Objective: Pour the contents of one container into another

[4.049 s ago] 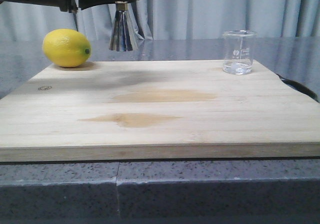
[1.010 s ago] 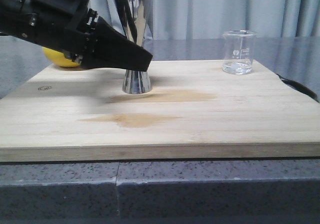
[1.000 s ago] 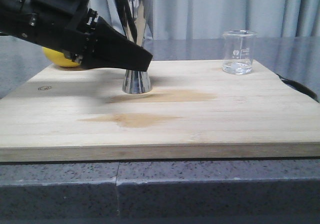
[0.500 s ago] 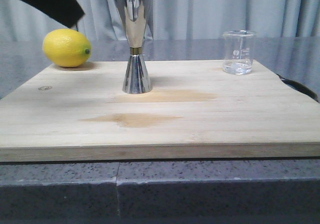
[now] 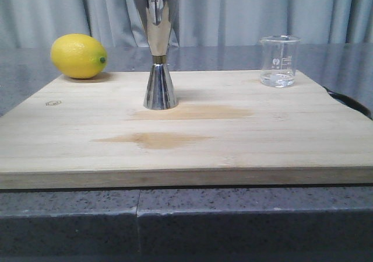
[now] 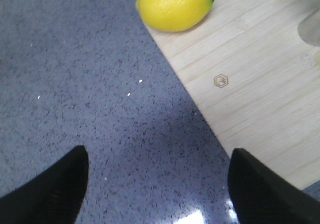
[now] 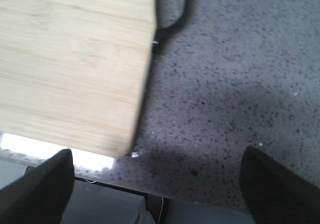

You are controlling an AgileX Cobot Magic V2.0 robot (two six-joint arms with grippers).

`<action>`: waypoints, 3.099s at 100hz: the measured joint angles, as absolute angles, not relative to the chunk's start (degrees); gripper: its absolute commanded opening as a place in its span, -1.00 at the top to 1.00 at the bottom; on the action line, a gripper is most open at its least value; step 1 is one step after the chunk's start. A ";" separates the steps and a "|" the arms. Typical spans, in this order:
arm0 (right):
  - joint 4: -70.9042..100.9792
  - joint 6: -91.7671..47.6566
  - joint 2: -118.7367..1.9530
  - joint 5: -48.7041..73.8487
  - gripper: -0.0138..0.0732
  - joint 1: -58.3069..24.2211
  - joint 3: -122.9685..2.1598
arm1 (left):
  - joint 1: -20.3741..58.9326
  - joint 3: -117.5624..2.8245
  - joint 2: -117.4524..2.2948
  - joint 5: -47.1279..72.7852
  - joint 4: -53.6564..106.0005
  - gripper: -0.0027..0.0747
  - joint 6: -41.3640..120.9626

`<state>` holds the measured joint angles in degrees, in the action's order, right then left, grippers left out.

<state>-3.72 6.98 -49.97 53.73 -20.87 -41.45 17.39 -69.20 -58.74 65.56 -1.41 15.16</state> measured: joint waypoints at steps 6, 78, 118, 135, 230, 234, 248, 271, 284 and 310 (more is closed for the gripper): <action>-3.45 6.16 -49.97 54.18 -0.66 -20.76 -42.89 | 17.39 -66.58 -56.77 65.56 -2.45 -0.37 13.12; -5.41 5.13 -33.40 45.43 -0.50 -16.36 -40.16 | 15.87 -42.12 -37.42 47.60 -0.67 -0.25 2.48; -5.66 5.13 -33.37 44.98 0.83 -16.36 -40.03 | 15.82 -41.92 -37.42 45.56 0.67 0.67 2.48; -5.76 5.13 -33.37 44.94 0.85 -16.36 -40.03 | 15.82 -41.92 -37.42 44.86 1.34 0.97 2.48; -6.25 5.13 -33.37 44.95 0.85 -16.36 -40.03 | 8.79 -31.96 -27.53 35.34 2.44 0.98 2.48; -6.25 5.13 -33.37 44.95 0.85 -16.36 -40.03 | 7.22 -28.68 -24.56 32.58 2.44 0.98 2.48; -6.25 5.13 -33.37 44.95 0.85 -16.36 -40.03 | 3.79 -16.69 -14.30 21.70 2.44 0.98 2.48; -6.25 5.13 -33.37 44.95 0.85 -16.36 -40.03 | 3.28 -2.06 -2.32 10.01 2.47 0.98 2.48; -6.25 5.13 -33.37 44.95 0.85 -16.36 -40.03 | 3.28 0.14 0.00 7.35 2.57 0.98 2.48; -6.25 5.13 -33.37 45.05 0.85 -16.36 -40.03 | 3.28 0.14 0.38 5.99 2.57 0.98 2.48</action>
